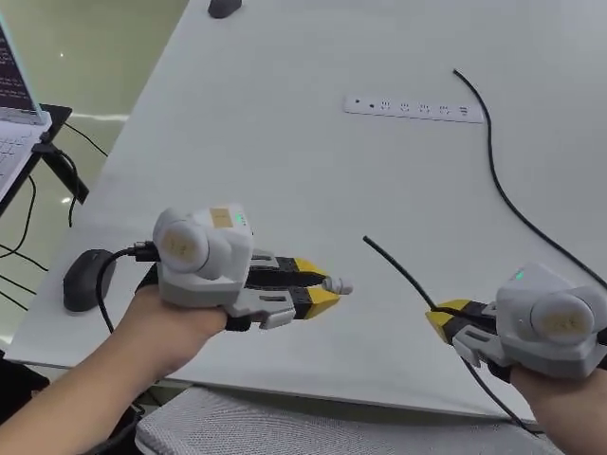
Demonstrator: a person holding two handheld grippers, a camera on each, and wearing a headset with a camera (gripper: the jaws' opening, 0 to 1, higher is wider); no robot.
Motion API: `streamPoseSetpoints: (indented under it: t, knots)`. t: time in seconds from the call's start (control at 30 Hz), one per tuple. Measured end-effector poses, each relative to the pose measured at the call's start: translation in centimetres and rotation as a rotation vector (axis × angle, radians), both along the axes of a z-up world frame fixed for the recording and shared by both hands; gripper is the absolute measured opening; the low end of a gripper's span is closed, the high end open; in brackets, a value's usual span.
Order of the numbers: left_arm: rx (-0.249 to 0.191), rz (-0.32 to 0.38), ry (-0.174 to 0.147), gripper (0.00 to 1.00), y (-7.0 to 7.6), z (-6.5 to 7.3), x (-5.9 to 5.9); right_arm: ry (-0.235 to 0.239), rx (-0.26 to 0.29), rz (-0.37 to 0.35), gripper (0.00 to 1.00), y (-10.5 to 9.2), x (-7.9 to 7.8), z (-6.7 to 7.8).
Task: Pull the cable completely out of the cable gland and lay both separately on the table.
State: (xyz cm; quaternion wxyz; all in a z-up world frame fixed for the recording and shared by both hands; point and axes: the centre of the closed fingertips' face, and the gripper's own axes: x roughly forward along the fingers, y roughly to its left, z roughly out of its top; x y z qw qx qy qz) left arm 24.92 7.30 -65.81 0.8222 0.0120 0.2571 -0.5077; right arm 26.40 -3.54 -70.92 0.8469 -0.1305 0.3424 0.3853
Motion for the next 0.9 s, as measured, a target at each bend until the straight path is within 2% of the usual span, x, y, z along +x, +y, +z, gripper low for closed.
streamPoseSetpoints:
  t: [0.27,0.7,0.9]
  knots:
    - [0.006,-0.007,-0.002,0.15,0.2,-0.8,0.0,-0.016,-0.007,0.026,0.0,1.5,1.9,1.0]
    - [0.013,0.002,0.027,0.15,1.1,-3.0,-0.3,0.002,-0.031,0.07,0.0,4.1,4.6,0.9]
    - [0.01,0.007,0.012,0.15,1.4,-3.4,0.1,0.014,-0.047,0.101,0.0,5.5,5.5,0.4]
